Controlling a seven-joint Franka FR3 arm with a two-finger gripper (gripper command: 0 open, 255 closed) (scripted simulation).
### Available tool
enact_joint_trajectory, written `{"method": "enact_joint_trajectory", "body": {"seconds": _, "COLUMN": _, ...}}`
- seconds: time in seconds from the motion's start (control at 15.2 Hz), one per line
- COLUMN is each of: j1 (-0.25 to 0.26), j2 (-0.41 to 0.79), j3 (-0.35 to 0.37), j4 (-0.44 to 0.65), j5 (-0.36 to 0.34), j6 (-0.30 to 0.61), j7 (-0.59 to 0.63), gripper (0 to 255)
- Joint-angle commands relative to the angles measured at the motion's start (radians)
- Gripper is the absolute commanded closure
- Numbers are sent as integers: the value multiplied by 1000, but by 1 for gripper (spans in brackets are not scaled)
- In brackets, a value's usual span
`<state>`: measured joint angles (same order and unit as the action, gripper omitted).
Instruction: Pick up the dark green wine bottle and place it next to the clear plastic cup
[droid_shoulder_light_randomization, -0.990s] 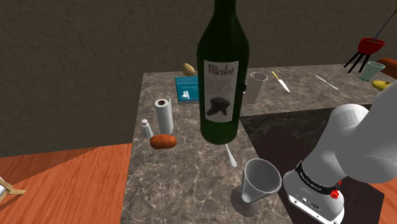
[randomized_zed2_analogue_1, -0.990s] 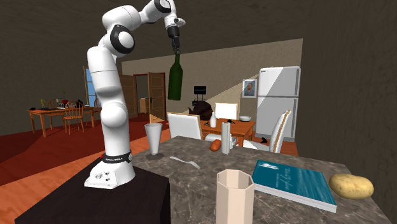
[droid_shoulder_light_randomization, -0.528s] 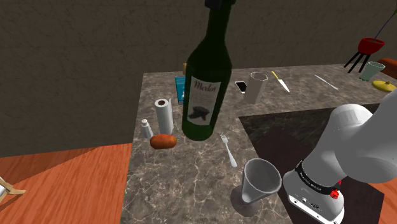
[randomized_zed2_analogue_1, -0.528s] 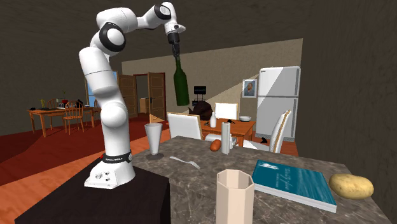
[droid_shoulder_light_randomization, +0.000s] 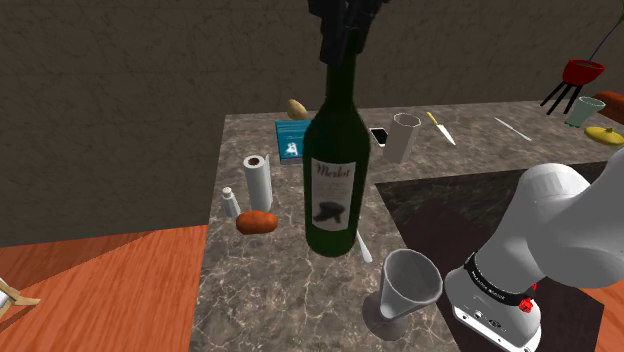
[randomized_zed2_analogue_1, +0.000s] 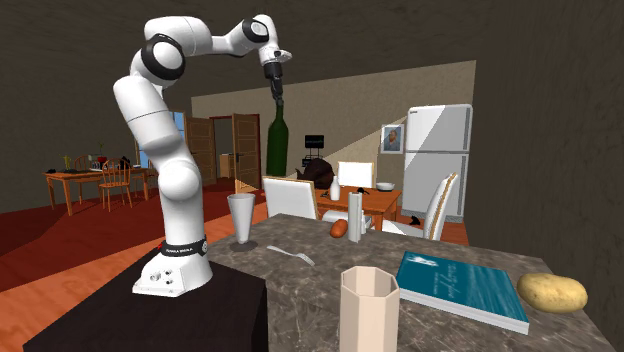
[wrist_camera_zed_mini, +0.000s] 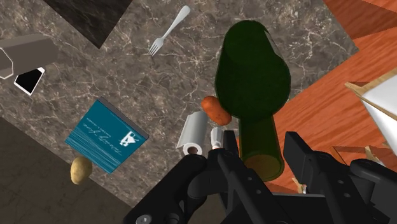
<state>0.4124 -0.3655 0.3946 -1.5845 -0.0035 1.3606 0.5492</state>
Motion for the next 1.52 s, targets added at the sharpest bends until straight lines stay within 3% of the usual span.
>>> {"method": "enact_joint_trajectory", "body": {"seconds": 0.0, "j1": 3, "j2": -22, "j3": -5, "j4": -51, "j5": 7, "j6": 31, "j7": -3, "gripper": 255}}
{"method": "enact_joint_trajectory", "body": {"seconds": 1.45, "j1": 31, "j2": -153, "j3": -14, "j4": -471, "j5": 48, "j6": 325, "j7": -3, "gripper": 255}}
